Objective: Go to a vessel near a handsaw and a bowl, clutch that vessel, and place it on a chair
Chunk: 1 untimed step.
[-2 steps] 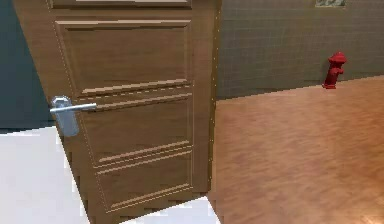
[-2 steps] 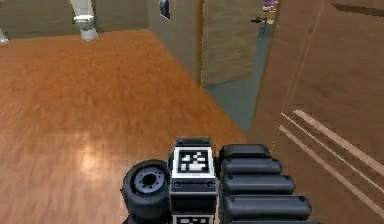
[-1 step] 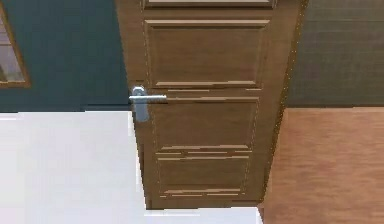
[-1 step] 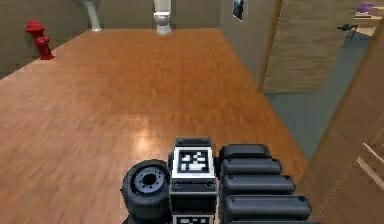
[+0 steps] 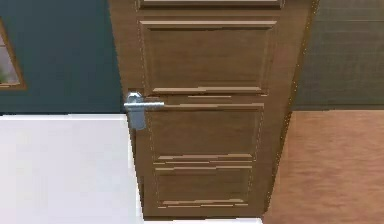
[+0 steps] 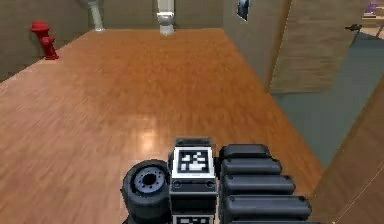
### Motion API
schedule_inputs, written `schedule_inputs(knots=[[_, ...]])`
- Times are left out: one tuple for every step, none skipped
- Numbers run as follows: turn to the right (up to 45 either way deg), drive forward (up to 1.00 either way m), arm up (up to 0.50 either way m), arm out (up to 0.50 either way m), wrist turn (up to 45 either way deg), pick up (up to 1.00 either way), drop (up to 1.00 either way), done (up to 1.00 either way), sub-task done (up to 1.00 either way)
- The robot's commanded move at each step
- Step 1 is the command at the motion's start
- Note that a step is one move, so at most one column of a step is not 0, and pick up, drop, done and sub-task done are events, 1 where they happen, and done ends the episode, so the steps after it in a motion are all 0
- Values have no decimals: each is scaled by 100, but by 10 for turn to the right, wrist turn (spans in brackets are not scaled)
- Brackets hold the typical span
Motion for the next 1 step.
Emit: schedule_inputs(knots=[[450,0,0,0,0,0,0,0,0]])
